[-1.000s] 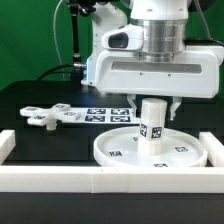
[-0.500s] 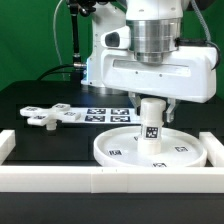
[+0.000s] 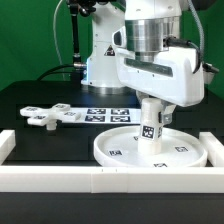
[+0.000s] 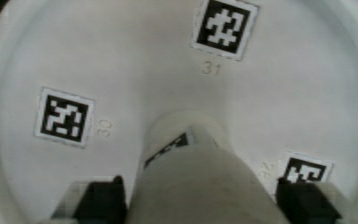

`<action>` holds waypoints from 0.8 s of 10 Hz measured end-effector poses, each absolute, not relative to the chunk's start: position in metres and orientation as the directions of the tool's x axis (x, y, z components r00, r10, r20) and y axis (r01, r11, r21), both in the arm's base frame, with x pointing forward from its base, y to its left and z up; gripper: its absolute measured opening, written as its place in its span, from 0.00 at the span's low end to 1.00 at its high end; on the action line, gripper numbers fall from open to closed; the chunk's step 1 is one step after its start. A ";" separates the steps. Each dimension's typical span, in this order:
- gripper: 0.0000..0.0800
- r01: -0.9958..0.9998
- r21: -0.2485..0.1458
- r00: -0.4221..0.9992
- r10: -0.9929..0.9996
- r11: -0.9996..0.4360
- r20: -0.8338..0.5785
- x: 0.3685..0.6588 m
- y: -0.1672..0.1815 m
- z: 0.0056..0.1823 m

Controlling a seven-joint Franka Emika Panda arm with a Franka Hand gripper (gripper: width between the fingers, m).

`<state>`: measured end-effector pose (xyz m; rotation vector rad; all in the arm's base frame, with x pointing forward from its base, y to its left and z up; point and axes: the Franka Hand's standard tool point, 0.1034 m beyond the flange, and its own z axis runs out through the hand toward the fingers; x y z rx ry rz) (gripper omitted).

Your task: Assemble round table

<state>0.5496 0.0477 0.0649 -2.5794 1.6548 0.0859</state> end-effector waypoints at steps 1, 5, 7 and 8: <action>0.51 -0.939 -0.033 0.344 -0.934 -0.342 -0.096 0.550 0.048 0.065; 0.51 -0.999 -0.040 0.005 -0.989 0.001 -0.147 0.553 0.047 0.065; 0.51 -0.971 -0.063 -0.217 -0.958 0.232 -0.188 0.555 0.045 0.064; 0.51 -0.950 -0.062 -0.288 -0.936 0.306 -0.201 0.556 0.045 0.065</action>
Offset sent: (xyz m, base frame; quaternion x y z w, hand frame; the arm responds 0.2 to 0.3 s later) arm -0.0121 -0.0124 -0.0067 0.0449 -0.0262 0.3147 0.9478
